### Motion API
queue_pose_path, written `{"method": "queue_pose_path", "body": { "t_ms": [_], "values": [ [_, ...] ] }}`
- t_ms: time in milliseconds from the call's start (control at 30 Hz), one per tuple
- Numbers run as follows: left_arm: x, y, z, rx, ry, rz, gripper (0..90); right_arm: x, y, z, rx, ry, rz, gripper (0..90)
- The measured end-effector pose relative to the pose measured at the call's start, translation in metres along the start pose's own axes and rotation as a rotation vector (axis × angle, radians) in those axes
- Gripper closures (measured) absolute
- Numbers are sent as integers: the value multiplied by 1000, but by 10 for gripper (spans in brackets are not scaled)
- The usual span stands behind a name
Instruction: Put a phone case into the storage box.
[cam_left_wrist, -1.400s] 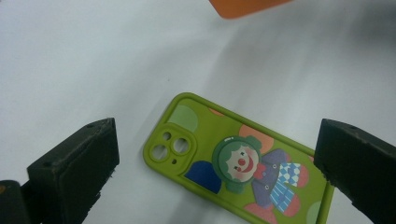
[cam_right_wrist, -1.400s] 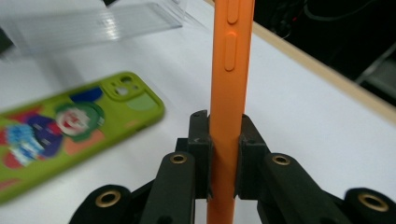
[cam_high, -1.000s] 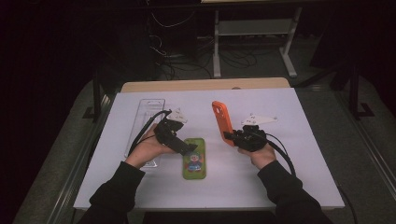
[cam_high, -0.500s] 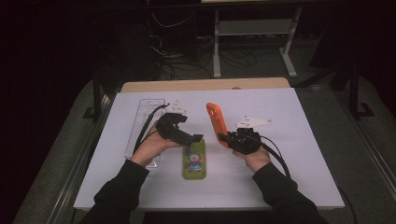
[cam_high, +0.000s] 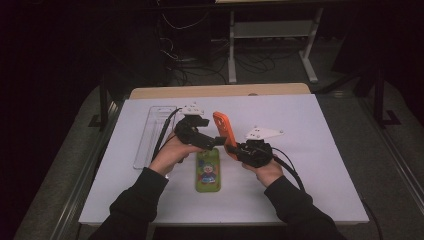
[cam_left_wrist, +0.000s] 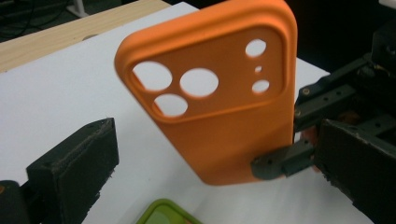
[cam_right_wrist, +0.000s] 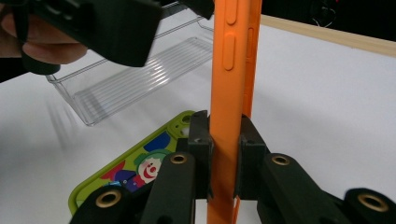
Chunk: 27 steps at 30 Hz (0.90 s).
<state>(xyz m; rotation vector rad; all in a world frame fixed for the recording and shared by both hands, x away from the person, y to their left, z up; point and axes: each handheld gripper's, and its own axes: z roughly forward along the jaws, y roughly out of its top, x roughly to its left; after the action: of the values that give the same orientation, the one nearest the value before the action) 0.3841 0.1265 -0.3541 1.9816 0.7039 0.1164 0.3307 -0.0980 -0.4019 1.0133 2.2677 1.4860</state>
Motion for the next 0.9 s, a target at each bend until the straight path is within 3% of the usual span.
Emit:
{"method": "queue_pose_path", "body": {
  "t_ms": [667, 900],
  "values": [
    [4, 0, 8, -26, -32, -6, 0, 14, 1, 7, -16, 44, -4, 784],
    [3, -2, 9, -34, -16, -8, 22, 15, 0, 9, -7, 42, -11, 783]
  ]
}}
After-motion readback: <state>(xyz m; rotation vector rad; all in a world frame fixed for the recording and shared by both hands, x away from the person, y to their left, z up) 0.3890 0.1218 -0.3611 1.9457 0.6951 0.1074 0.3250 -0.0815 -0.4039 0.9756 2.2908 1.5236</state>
